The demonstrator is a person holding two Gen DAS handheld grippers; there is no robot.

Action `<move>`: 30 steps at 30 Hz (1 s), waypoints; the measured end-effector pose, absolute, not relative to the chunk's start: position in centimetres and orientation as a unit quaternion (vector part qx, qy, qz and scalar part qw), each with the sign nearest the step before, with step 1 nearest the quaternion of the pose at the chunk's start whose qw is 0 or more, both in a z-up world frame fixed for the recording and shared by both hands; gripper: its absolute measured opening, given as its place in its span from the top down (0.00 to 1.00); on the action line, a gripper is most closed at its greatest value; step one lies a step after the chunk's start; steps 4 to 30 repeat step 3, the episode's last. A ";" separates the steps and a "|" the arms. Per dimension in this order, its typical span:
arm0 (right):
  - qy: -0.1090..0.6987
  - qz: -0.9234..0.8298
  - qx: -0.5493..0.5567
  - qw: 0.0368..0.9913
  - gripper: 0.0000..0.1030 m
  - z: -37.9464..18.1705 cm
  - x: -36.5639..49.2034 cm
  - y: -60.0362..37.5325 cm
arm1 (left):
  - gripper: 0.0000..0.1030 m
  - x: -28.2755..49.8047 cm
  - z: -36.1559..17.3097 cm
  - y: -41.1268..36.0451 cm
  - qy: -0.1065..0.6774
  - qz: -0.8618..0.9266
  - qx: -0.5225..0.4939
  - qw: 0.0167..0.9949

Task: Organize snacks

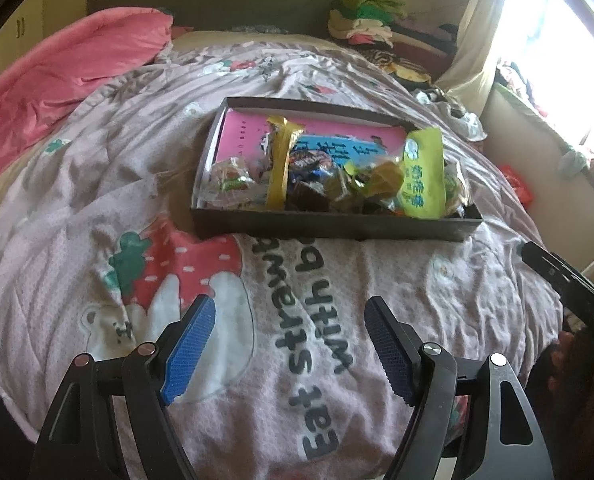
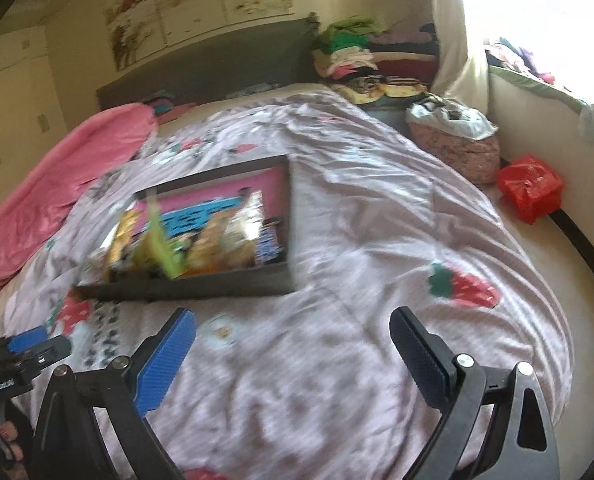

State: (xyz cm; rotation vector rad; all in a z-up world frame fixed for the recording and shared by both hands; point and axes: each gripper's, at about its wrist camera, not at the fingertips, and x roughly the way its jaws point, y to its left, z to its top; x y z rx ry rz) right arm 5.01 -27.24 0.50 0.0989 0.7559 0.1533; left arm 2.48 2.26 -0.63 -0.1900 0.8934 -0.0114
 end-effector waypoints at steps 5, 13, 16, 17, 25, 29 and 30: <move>0.374 0.050 0.058 0.924 0.02 -0.3 6.7 -29.0 | 0.24 3.2 -0.2 3.9 0.410 0.012 -0.094 0.907; 0.374 0.050 0.058 0.924 0.02 -0.3 6.7 -29.0 | 0.24 3.2 -0.2 3.9 0.410 0.012 -0.094 0.907; 0.374 0.050 0.058 0.924 0.02 -0.3 6.7 -29.0 | 0.24 3.2 -0.2 3.9 0.410 0.012 -0.094 0.907; 0.374 0.050 0.058 0.924 0.02 -0.3 6.7 -29.0 | 0.24 3.2 -0.2 3.9 0.410 0.012 -0.094 0.907; 0.374 0.050 0.058 0.924 0.02 -0.3 6.7 -29.0 | 0.24 3.2 -0.2 3.9 0.410 0.012 -0.094 0.907; 0.374 0.050 0.058 0.924 0.02 -0.3 6.7 -29.0 | 0.24 3.2 -0.2 3.9 0.410 0.012 -0.094 0.907; 0.374 0.050 0.058 0.924 0.02 -0.3 6.7 -29.0 | 0.24 3.2 -0.2 3.9 0.410 0.012 -0.094 0.907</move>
